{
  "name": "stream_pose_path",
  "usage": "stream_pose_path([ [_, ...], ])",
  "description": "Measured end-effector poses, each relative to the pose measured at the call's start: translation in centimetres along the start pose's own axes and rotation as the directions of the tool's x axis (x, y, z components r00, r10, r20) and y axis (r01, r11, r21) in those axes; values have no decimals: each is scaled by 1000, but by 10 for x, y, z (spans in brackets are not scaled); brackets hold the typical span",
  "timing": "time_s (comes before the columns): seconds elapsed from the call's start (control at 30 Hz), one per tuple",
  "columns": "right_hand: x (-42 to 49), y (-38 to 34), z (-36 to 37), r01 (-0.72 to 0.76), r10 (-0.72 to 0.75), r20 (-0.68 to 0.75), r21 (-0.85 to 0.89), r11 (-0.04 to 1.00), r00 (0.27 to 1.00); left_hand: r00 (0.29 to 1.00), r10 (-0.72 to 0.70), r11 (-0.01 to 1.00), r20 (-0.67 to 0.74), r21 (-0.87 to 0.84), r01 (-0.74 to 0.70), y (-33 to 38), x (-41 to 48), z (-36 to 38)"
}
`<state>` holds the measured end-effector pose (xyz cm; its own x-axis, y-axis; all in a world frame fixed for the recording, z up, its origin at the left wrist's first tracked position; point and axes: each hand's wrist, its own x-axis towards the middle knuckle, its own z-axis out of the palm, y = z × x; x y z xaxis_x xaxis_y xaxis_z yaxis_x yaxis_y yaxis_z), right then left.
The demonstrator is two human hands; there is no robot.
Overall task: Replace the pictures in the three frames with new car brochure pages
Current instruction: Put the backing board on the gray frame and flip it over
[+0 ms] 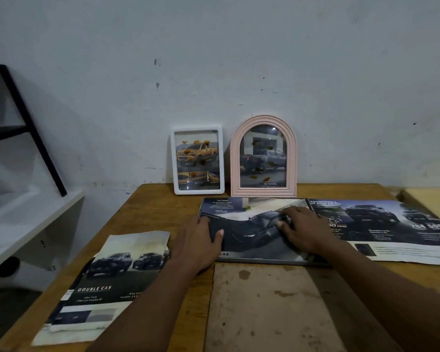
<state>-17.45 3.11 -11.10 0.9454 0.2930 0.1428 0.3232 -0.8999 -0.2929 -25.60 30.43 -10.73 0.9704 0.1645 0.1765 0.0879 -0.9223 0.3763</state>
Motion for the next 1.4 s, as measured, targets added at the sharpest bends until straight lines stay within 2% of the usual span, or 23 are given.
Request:
stream_pose_path([
  [0.4,-35,-8,-19,-85,86,-7,22,996,996,997,-34,999,66,39,32,5,-16,-2],
  [0.7,-102,4,-48,-175,166,-147,-54,983,975,997,-28,991,-74,130,38,35,-66,-18],
  [0.8,-133,11,-51,-241,220,-183,-101,965,958,997,-41,993,-57,106,47,45,-93,-18],
  [0.97,-181,17,-49,-440,414,-165,-178,880,895,998,14,998,-57,57,-11,39,-126,-6],
  [1.13,-206,4,-39,-450,411,-226,-167,877,883,998,51,996,-45,-68,-54,45,-148,1],
  [1.27,-221,-10,-23,-455,398,-308,-139,880,864,986,113,988,-119,-95,-125,52,-170,16],
  [1.4,-229,-13,-23,-485,447,-304,-56,873,841,974,128,982,-187,-116,-151,50,-174,16],
])
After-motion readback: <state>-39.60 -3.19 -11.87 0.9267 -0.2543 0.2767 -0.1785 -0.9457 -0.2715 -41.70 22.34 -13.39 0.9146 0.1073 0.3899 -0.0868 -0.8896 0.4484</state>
